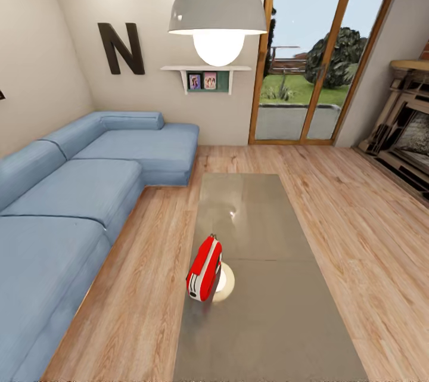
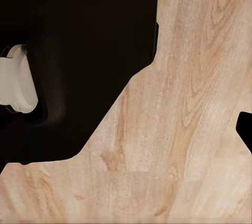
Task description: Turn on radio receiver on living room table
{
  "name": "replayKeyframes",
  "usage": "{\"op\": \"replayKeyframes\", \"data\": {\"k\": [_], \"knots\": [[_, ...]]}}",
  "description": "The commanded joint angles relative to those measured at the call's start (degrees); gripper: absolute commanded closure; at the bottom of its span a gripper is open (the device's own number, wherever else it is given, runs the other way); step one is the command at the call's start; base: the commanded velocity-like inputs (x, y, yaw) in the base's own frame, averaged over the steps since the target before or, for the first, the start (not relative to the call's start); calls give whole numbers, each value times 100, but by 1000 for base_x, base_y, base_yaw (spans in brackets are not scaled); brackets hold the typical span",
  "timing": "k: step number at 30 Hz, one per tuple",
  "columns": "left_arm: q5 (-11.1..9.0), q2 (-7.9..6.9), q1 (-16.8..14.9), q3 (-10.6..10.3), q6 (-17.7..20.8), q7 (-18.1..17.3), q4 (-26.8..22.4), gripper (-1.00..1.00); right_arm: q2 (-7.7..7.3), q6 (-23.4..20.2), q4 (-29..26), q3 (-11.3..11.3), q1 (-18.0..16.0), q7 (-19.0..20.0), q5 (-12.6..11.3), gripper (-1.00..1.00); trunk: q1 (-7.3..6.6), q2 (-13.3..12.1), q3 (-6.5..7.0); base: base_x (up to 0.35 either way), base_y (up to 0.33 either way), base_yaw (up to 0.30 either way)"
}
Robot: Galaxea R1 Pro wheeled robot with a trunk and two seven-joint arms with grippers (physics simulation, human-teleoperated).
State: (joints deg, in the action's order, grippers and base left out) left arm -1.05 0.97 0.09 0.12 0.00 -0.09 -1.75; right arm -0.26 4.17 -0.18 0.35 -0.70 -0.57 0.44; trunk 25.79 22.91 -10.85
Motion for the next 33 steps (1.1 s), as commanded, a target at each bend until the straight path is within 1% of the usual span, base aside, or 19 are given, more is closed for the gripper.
{"op": "replayKeyframes", "data": {"k": [1,33], "knots": [[0,0,0,1,0,0,0,-100,0,1,0,0,0,-1,0,-100,0,0,-10,0,0,0],[0,0,0,-3,0,0,0,-100,0,-4,1,9,0,4,0,-100,0,0,-308,0,0,0]]}}
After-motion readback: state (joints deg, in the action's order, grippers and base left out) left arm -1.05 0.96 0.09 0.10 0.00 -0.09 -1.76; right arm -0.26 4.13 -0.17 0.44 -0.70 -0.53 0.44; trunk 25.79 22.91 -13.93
